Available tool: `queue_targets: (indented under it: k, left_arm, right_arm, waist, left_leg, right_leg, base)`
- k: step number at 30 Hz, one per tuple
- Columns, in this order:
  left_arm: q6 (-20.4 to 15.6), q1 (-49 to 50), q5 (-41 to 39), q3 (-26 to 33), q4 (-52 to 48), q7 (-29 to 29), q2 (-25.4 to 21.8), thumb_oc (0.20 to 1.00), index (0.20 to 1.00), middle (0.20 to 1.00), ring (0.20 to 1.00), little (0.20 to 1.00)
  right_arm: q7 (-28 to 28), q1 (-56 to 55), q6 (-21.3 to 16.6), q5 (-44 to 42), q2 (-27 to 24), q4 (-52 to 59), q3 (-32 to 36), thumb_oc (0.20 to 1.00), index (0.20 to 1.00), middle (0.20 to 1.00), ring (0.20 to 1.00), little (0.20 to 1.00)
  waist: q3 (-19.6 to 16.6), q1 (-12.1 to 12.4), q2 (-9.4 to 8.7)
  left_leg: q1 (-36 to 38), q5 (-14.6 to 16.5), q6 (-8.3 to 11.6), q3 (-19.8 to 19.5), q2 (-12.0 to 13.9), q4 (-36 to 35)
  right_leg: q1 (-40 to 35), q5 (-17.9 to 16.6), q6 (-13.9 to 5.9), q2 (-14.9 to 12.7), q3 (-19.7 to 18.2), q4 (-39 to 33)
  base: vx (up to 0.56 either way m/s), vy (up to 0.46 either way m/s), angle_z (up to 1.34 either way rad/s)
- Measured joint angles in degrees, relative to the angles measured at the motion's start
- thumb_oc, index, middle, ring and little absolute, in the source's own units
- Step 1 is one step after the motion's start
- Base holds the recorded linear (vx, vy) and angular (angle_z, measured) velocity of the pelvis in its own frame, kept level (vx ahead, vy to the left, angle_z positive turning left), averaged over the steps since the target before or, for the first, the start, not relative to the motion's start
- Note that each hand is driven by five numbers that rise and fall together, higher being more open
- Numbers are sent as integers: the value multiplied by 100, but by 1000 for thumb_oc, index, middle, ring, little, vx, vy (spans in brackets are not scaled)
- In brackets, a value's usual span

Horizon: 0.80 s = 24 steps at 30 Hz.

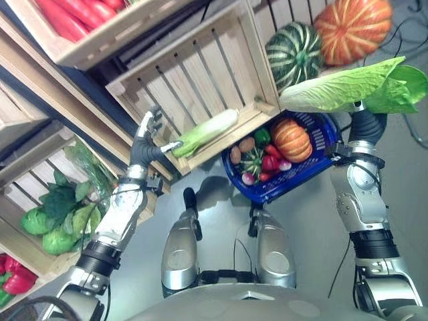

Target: Pick up fruits and vegetables into the basket

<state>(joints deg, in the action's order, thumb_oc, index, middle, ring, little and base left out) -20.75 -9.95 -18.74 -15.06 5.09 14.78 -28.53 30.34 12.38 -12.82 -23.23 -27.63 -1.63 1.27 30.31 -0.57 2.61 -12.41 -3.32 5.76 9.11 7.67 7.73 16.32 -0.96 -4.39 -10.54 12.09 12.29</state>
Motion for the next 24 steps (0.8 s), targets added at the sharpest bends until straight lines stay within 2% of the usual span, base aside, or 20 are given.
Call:
queue_targets:
  k: [4,8,14,19,24]
  left_arm:
    - [-78,-360,283,-23,-16,403,-17,1000,1000,1000,1000,1000]
    - [-70,-782,442,-38,-47,737,-18,1000,1000,1000,1000,1000]
    - [67,-1233,544,-195,-120,1029,125,1000,1000,1000,1000,1000]
    - [236,-1461,700,-346,-117,1066,165,1000,1000,1000,1000,1000]
    - [330,-1951,773,-561,115,1147,97,1000,1000,1000,1000,1000]
  right_arm:
    - [488,279,161,232,-15,-481,-6,200,200,200,200,200]
    - [914,540,507,554,-52,-563,-19,200,200,200,200,200]
    - [1218,1120,820,686,-73,-1220,-255,200,200,200,200,200]
    - [1139,1582,925,440,-77,-1827,-374,200,200,200,200,200]
    - [502,2577,935,-272,-181,-3162,-684,200,200,200,200,200]
  waist:
    - [115,-114,71]
    - [124,-138,91]
    - [183,-110,231]
    - [217,-110,302]
    - [202,-14,340]
  left_leg:
    - [-411,-28,-48,71,-82,181]
    - [-957,-55,-69,76,-84,370]
    - [-1553,-230,12,71,-72,381]
    - [-1792,-301,55,71,-67,379]
    - [-2111,-354,69,69,-94,411]
  right_leg:
    - [633,111,23,-144,-159,520]
    - [1311,222,63,-190,-252,918]
    - [2167,333,190,-188,-366,1399]
    - [2516,360,256,-190,-395,1583]
    - [2914,406,286,-234,-419,1773]
  base:
    - [-51,12,-7]
    - [-27,-41,-4]
    - [-17,-51,-2]
    - [15,-37,-1]
    - [1,-41,3]
